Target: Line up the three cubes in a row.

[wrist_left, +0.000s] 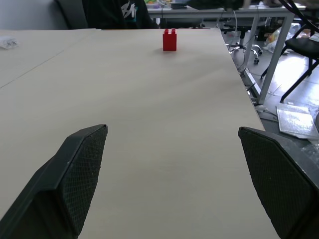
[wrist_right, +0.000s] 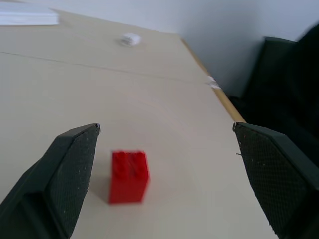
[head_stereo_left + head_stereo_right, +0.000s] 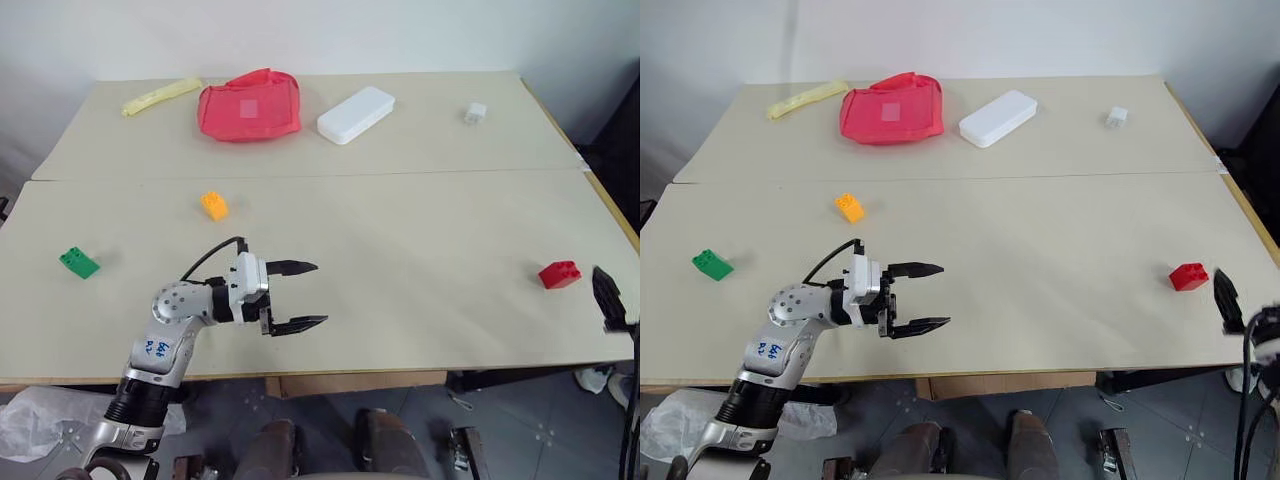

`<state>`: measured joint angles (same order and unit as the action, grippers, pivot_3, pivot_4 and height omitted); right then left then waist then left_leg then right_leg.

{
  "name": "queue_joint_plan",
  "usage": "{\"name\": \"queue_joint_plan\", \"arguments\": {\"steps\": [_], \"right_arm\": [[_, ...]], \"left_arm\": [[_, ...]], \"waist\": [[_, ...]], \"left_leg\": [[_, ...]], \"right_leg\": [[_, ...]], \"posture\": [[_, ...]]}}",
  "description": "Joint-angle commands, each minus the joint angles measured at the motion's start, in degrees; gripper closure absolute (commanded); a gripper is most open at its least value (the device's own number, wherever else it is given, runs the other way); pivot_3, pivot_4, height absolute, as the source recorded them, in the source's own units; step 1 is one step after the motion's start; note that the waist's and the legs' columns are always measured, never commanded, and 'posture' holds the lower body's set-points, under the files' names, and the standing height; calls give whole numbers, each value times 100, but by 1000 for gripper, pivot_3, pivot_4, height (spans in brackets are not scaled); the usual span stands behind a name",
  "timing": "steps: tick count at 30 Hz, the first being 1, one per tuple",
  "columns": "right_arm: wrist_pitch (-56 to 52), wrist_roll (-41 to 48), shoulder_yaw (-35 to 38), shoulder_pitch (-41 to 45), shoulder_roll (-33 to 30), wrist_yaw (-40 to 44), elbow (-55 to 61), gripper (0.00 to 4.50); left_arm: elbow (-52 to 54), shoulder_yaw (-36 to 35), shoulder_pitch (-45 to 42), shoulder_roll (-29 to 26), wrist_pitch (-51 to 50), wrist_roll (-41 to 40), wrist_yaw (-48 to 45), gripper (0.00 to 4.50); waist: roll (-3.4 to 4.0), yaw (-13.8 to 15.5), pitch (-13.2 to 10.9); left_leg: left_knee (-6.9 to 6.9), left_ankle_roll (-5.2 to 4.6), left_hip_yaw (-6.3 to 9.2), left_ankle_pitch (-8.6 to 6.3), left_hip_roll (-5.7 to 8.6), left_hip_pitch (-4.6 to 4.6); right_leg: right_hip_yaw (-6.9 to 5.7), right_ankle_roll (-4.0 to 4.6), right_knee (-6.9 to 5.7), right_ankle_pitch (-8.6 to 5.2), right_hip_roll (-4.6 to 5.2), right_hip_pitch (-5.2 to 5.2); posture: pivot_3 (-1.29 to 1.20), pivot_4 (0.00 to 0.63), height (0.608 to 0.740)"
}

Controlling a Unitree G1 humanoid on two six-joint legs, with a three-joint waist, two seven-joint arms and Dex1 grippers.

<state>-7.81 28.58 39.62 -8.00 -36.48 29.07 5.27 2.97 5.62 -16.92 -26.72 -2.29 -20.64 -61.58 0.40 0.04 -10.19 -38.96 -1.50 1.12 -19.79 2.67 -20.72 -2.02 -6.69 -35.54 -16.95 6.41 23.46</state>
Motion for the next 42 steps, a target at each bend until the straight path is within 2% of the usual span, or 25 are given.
{"name": "queue_joint_plan", "arguments": {"steps": [1, 6, 10, 16, 23, 28, 32, 37, 39, 42], "right_arm": [[-701, 193, -78, 233, -389, 20, 78, 0], [-1606, -275, -564, 683, -1037, -159, -405, 0], [-2114, -311, -863, 875, -1279, 126, -718, 0], [-2040, -529, -1099, 1175, -1285, 281, -1309, 0], [-2180, -533, -1175, 1241, -1106, 333, -1308, 0], [-2160, -582, -1236, 1280, -1074, 467, -1376, 1560], [-2009, -576, -1263, 1335, -1102, 697, -1376, 2987], [-1827, -304, -1709, 1599, -1198, 1712, -713, 2995], [-1916, -193, -2297, 1829, -1361, 2457, -277, 2995], [-2184, -170, -3294, 2615, -1341, 3129, 115, 2995]], "left_arm": [[152, -25, 84, -28, 179, 49, 25, 30], [99, -37, 232, 26, 317, 188, 232, 30], [101, -54, 325, -32, 385, 223, 258, 30], [59, -79, 295, -122, 411, 223, 213, 30], [27, -83, 277, -131, 452, 239, 223, 30], [25, -142, 296, -195, 485, 247, 230, 0], [-7, -180, 285, -197, 519, 282, 300, 0], [-6, -301, 399, -246, 534, 275, 394, 0], [-174, -543, 494, -241, 581, 181, 516, 0], [-263, -845, 666, -304, 676, 80, 535, 0]], "waist": [[-1, 14, -1], [-1, 110, -1], [-1, 146, -1], [-1, 133, -1], [-1, 132, -1], [-1, 131, -1], [-1, 131, -1], [-1, 116, -1], [2, 65, -2], [0, -15, -3]], "left_leg": [[0, 0, 0, 0, 0, 0], [-4, -7, 0, -2, 4, -6], [-6, -6, 2, -2, 2, -10], [-9, -7, 3, -1, 4, -22], [-9, -7, 3, -1, 4, -25], [-9, -7, 3, -1, 4, -26], [-9, -7, 3, -1, 4, -26], [-9, -7, 4, -1, 3, -26], [-9, -6, 2, -1, 0, -27], [-9, -4, 3, 0, -5, -28]], "right_leg": [[0, 0, 1, 0, 0, 0], [1, -2, 6, 1, 5, 1], [-4, -4, 10, 2, 5, 1], [-8, -7, 14, 4, 5, 7], [-9, -8, 14, 5, 4, 9], [-9, -9, 14, 5, 4, 10], [-10, -9, 15, 5, 4, 10], [-11, -9, 15, 5, 3, 10], [-10, -9, 15, 5, -1, 14], [-11, -9, 14, 5, -4, 17]], "posture": [[0, 150, 740], [0, 150, 740], [0, 150, 740], [0, 150, 740], [0, 150, 740], [0, 150, 740], [0, 150, 740], [0, 150, 740], [0, 150, 740], [0, 150, 740]]}}
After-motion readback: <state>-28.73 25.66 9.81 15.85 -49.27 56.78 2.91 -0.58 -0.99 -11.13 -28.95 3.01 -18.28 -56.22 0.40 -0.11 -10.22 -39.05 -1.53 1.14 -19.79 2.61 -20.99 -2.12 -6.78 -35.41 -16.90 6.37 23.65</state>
